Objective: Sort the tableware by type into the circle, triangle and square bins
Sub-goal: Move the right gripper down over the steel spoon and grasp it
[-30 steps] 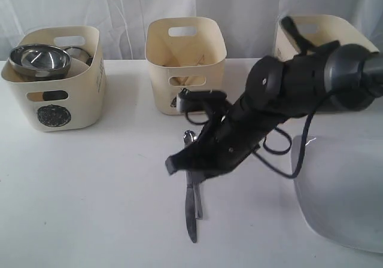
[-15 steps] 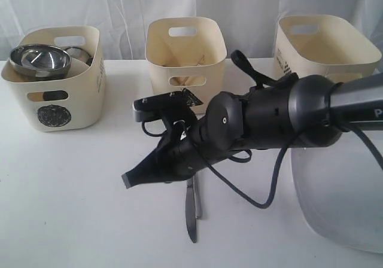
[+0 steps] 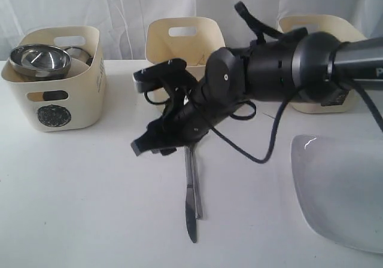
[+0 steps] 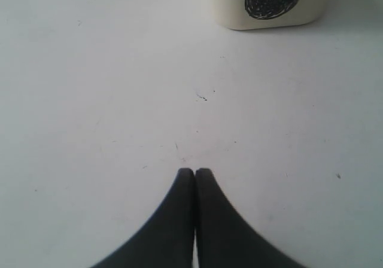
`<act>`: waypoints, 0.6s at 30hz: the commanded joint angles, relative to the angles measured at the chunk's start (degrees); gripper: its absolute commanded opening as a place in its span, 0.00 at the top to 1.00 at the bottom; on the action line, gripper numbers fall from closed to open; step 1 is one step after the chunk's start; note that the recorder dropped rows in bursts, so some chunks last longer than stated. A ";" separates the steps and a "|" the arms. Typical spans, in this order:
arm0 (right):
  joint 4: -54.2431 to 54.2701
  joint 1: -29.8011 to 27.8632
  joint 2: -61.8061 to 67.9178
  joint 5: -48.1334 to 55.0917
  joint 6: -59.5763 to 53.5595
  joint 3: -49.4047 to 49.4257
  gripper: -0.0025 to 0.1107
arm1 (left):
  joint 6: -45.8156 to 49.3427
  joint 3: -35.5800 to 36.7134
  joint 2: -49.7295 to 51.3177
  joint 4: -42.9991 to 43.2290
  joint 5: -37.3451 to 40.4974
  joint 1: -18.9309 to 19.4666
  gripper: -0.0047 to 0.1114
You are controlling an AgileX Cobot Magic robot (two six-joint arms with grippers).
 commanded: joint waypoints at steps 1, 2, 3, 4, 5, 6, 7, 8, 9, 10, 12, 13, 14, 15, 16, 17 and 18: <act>-12.24 -0.65 4.85 8.92 15.53 -7.30 0.57 | 0.05 0.24 -0.30 -0.39 -0.17 0.11 0.96; -15.20 -0.65 6.94 13.86 18.79 -9.88 0.57 | 0.05 0.24 -0.30 -0.39 -0.17 0.11 0.96; -16.89 -0.65 8.33 17.41 20.25 -11.57 0.57 | 0.05 0.24 -0.30 -0.39 -0.17 0.11 0.96; -18.65 -0.65 9.94 21.77 21.40 -13.55 0.57 | 0.05 0.24 -0.30 -0.39 -0.17 0.11 0.96; -20.17 -0.65 11.32 25.60 22.02 -15.23 0.57 | 0.05 0.24 -0.30 -0.39 -0.17 0.11 0.96; -21.20 -0.65 12.21 28.00 22.13 -16.29 0.57 | 0.05 0.24 -0.30 -0.39 -0.17 0.11 0.96; -21.93 -0.65 13.13 29.97 22.13 -17.24 0.57 | 0.05 0.24 -0.30 -0.39 -0.17 0.11 0.96; -22.14 -0.65 13.81 30.76 22.13 -17.80 0.57 | 0.05 0.24 -0.30 -0.39 -0.17 0.11 0.96; -22.14 -0.65 14.02 30.61 22.13 -17.81 0.57 | 0.05 0.24 -0.30 -0.39 -0.17 0.11 0.96; -22.14 -0.65 14.26 29.63 22.13 -17.81 0.57 | 0.05 0.24 -0.30 -0.39 -0.17 0.11 0.96; -22.03 -0.65 14.64 27.83 22.13 -17.81 0.57 | 0.05 0.24 -0.30 -0.39 -0.17 0.11 0.96; -22.03 -0.65 14.80 27.12 22.13 -17.81 0.57 | 0.05 0.24 -0.30 -0.39 -0.17 0.11 0.96; -22.03 -0.65 15.01 26.42 22.13 -17.81 0.57 | 0.05 0.24 -0.30 -0.39 -0.17 0.11 0.96; -22.03 -0.65 15.11 25.90 22.13 -17.81 0.57 | 0.05 0.24 -0.30 -0.39 -0.17 0.11 0.96; -22.03 -0.65 15.28 25.26 22.13 -17.81 0.57 | 0.05 0.24 -0.30 -0.39 -0.17 0.11 0.96; -21.84 -0.65 15.27 24.73 22.72 -17.71 0.57 | 0.05 0.24 -0.30 -0.39 -0.17 0.11 0.96; -21.61 -0.65 15.38 24.13 24.21 -17.71 0.57 | 0.05 0.24 -0.30 -0.39 -0.17 0.11 0.96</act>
